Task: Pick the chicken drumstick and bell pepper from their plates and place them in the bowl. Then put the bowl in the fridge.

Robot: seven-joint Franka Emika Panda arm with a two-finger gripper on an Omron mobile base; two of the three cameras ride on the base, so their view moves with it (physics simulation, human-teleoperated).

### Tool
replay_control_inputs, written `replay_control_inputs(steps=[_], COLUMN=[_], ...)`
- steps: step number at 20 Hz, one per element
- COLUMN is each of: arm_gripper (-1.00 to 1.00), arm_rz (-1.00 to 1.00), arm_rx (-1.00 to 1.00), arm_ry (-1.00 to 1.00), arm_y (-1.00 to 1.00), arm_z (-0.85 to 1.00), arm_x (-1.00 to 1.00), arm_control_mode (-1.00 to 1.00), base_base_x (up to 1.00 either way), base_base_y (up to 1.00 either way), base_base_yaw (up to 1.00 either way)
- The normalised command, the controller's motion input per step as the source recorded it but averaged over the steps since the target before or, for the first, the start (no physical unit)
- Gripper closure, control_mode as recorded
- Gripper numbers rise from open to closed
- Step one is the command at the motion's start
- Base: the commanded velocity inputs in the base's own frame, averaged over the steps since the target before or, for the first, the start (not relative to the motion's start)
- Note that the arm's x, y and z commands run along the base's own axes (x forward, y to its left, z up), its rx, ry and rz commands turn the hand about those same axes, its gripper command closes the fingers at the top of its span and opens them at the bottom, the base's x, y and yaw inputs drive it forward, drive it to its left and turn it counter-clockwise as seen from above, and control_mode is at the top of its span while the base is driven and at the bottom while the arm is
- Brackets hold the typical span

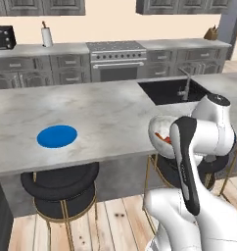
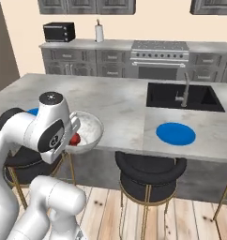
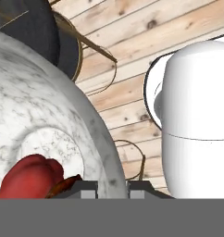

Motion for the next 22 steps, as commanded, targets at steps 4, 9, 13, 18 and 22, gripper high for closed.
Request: replay_control_inputs(steps=[4,9,13,18,22], arm_gripper=[1.00,1.00,1.00,1.00,1.00], arm_rz=[0.00,0.00,0.00,0.00,0.00], arm_rx=[0.00,0.00,0.00,0.00,0.00], arm_ry=[0.00,0.00,0.00,0.00,0.00], arm_y=[0.00,0.00,0.00,0.00,0.00], arm_z=[0.00,0.00,0.00,0.00,0.00], arm_x=[0.00,0.00,0.00,0.00,0.00], arm_control_mode=[1.00,1.00,1.00,1.00,1.00], base_base_x=[-0.18,-0.01,0.00,0.00,0.23], base_base_y=[0.04,0.03,0.03,0.03,0.08], base_base_yaw=[-0.87,-1.00,-1.00,-1.00,-0.76])
